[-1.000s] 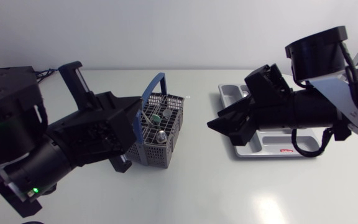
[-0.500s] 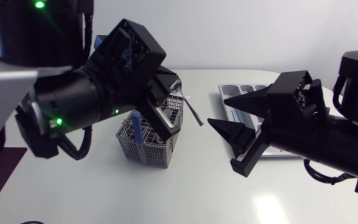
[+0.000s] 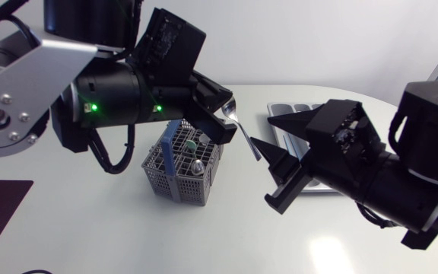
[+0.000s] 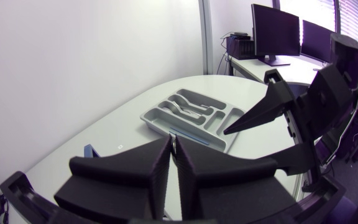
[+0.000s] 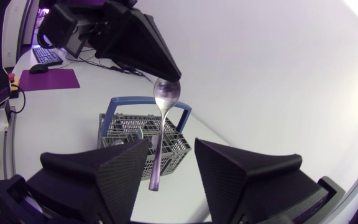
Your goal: Unload the cutlery basket into the drawer organizer.
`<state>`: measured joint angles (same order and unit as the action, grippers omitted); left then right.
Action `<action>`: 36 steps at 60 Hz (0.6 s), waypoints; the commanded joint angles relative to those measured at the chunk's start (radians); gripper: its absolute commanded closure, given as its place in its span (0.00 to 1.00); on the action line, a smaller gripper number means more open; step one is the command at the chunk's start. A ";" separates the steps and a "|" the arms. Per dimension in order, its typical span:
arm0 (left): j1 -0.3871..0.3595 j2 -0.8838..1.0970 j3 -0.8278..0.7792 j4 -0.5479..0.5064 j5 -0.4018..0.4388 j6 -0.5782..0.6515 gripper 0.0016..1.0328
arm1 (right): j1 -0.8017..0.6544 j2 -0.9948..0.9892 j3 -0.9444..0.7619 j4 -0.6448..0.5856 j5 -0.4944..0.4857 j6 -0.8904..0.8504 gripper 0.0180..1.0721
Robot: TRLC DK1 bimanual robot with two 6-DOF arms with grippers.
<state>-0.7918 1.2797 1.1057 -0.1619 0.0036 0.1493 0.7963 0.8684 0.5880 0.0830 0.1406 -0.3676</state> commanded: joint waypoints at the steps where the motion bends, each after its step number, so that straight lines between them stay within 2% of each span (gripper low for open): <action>1: 0.005 0.024 0.040 0.010 0.012 -0.034 0.91 | 0.007 0.034 -0.027 0.023 0.013 -0.005 0.49; 15: -0.006 0.032 0.037 0.032 0.012 -0.034 0.91 | 0.006 0.089 0.010 0.035 0.013 0.019 0.49; 27: -0.015 0.030 0.020 0.045 0.012 -0.034 0.91 | 0.006 0.153 0.045 0.049 0.013 0.056 0.66; 34: -0.017 0.027 0.006 0.050 0.012 -0.030 0.91 | 0.006 0.167 0.070 0.046 0.020 0.064 0.66; 36: -0.017 0.026 0.003 0.050 0.012 -0.028 0.91 | 0.006 0.169 0.076 0.044 0.020 0.065 0.70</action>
<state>-0.8028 1.2972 1.1137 -0.1295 0.0040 0.1490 0.7971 1.0237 0.6231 0.1127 0.1478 -0.3321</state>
